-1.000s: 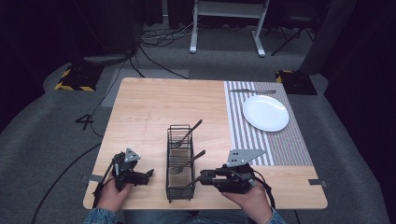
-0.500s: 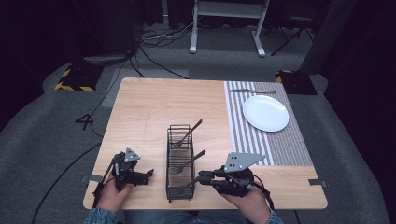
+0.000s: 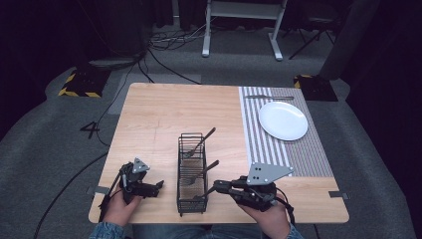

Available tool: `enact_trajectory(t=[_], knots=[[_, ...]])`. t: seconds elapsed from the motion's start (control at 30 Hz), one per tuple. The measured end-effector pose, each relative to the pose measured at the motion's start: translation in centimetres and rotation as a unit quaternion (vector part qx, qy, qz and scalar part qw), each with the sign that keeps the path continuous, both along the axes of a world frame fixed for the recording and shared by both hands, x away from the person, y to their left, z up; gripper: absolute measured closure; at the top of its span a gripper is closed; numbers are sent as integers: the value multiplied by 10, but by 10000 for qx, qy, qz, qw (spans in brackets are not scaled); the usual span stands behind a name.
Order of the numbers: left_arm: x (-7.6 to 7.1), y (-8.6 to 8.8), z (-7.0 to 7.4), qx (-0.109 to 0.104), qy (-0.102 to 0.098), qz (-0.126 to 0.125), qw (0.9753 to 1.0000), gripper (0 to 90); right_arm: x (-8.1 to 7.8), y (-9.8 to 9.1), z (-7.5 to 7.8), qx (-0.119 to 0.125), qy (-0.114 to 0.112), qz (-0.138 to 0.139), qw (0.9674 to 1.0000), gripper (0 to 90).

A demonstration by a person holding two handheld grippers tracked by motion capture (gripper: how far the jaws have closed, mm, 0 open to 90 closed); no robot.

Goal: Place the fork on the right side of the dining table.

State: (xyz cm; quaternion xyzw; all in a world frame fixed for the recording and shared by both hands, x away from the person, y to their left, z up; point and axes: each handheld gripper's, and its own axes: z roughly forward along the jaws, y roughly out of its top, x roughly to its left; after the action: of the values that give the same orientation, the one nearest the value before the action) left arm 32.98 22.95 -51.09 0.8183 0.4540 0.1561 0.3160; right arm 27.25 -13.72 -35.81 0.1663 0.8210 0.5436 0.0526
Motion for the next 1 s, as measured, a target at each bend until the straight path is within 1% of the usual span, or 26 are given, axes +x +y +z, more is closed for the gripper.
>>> enact_trajectory(t=[0.1,0.23,0.43,0.47,0.53,0.6,0.8,1.0], knots=[[0,0,0,0,-9,8,10000,2,0,-2,3,33,-35,-27,10000,870],[0,0,0,9,2,-7,10000,2,-1,-8,10,197,-53,-26,9998,871],[0,0,0,2,-9,7,10000,2,-2,-16,22,366,-111,-42,9993,871],[0,0,0,0,-8,7,10000,2,-2,-20,28,433,-138,-59,9990,870],[1,0,0,9,-2,-23,10000,2,-3,-25,33,521,-138,-44,9985,871],[1,0,0,11,-7,-29,10000,2,-3,-29,37,597,-151,-43,9981,871],[3,-1,0,15,-1,-58,10000,1,-5,-44,46,793,-99,-60,9968,871],[4,-2,0,-1,-5,-48,10000,2,-9,-63,55,892,-162,-247,9956,870]])
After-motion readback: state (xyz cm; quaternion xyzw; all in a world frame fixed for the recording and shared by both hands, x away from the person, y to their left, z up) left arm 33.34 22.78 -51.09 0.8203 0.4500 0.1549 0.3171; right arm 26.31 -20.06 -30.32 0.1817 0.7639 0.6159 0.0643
